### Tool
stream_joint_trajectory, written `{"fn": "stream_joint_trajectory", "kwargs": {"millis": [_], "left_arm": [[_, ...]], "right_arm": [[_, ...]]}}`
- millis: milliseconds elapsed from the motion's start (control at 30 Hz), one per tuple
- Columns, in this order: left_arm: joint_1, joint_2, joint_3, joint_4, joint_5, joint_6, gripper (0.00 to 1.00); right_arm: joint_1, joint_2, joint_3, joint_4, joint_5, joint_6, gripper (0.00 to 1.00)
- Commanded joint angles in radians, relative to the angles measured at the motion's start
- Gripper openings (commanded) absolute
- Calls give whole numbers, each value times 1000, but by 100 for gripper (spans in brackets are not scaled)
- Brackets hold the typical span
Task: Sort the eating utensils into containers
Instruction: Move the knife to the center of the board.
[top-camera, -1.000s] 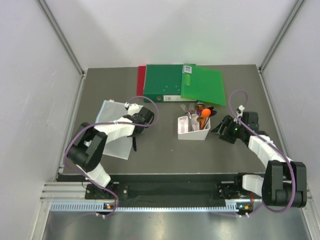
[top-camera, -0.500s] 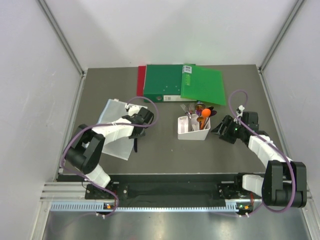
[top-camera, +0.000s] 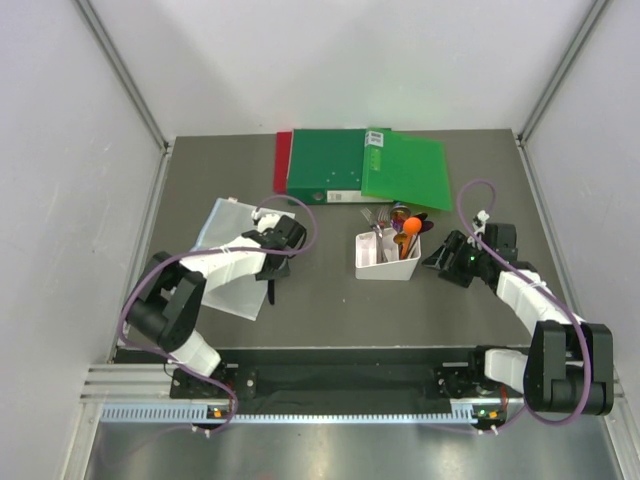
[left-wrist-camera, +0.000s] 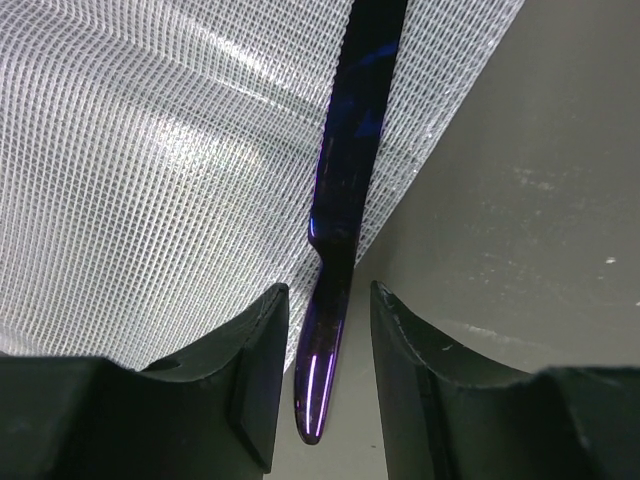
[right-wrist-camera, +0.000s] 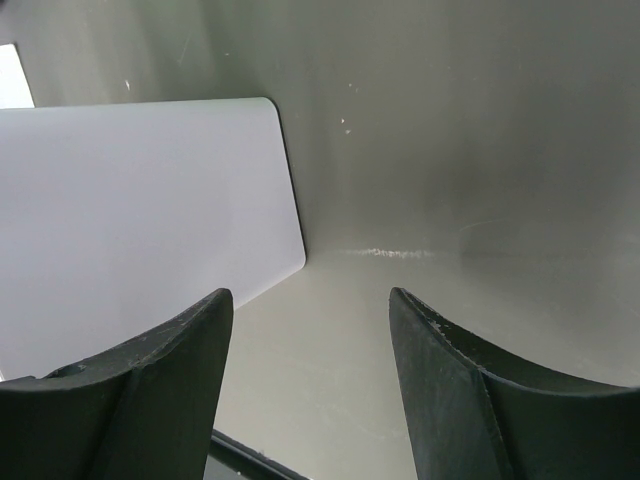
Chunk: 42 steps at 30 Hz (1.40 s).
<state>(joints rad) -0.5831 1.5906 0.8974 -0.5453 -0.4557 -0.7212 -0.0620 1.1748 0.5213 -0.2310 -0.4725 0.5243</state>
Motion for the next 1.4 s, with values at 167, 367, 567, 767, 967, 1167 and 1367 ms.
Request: {"fn": "stream_joint_trajectory", "kwargs": {"millis": [167, 367, 567, 767, 967, 1167, 1367], "left_arm": [[23, 89, 12, 62, 21, 62, 42], [49, 117, -2, 73, 104, 68, 31], [52, 48, -37, 45, 123, 68, 36], [72, 92, -5, 4, 170, 150, 38], [75, 115, -32, 33, 273, 193, 30], [75, 120, -61, 25, 333, 197, 24], [74, 149, -57, 65, 423, 229, 0]], "right_arm": [[-7, -6, 9, 28, 0, -7, 64], [-7, -12, 3, 22, 0, -6, 64], [-7, -14, 2, 25, 6, -1, 64], [-7, -23, -4, 32, 0, 9, 64], [-7, -41, -24, 36, 3, 26, 64], [-7, -75, -30, 36, 12, 46, 64], [-7, -107, -29, 21, 21, 59, 64]]}}
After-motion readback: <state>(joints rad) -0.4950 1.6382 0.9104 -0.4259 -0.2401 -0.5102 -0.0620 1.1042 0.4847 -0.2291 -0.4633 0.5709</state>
